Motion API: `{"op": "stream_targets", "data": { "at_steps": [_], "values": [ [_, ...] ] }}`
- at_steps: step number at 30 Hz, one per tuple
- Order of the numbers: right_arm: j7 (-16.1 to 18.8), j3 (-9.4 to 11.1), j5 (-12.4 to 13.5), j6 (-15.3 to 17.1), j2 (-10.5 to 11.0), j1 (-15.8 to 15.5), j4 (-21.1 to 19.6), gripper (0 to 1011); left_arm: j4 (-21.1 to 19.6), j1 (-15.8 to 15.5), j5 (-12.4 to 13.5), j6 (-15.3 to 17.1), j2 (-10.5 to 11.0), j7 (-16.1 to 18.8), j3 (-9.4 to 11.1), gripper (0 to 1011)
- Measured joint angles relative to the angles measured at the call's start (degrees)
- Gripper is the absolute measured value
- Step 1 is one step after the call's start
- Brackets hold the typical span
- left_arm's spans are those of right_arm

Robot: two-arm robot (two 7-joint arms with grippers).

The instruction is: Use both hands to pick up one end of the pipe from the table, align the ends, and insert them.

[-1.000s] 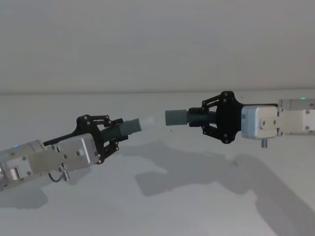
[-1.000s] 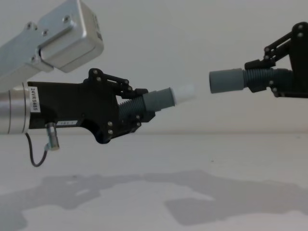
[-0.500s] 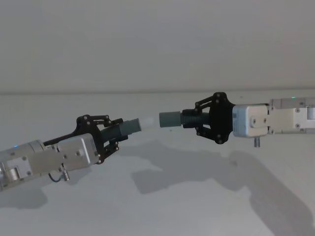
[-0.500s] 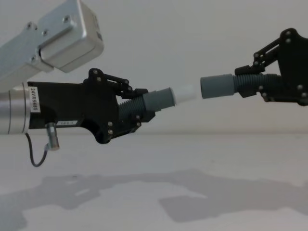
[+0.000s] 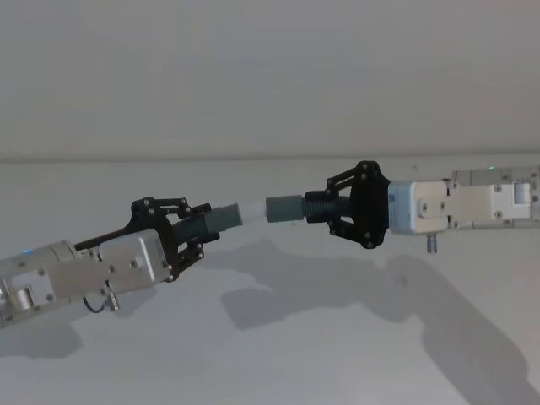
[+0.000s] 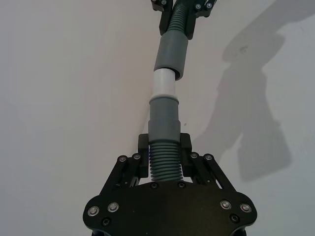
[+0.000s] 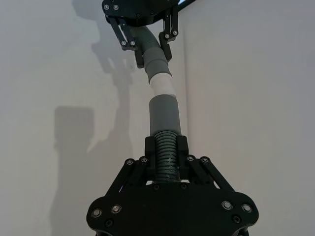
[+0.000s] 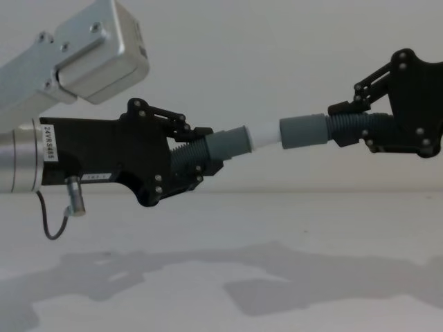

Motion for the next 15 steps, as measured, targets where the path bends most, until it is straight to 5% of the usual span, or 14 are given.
{"op": "stream_targets", "data": {
  "at_steps": [15],
  "values": [
    [0.4,-1.2,0.5,-0.5,-0.7,1.3,1.5,225,0.0,0.0,0.0,0.0,0.0,0.0,0.0,327]
  ]
}}
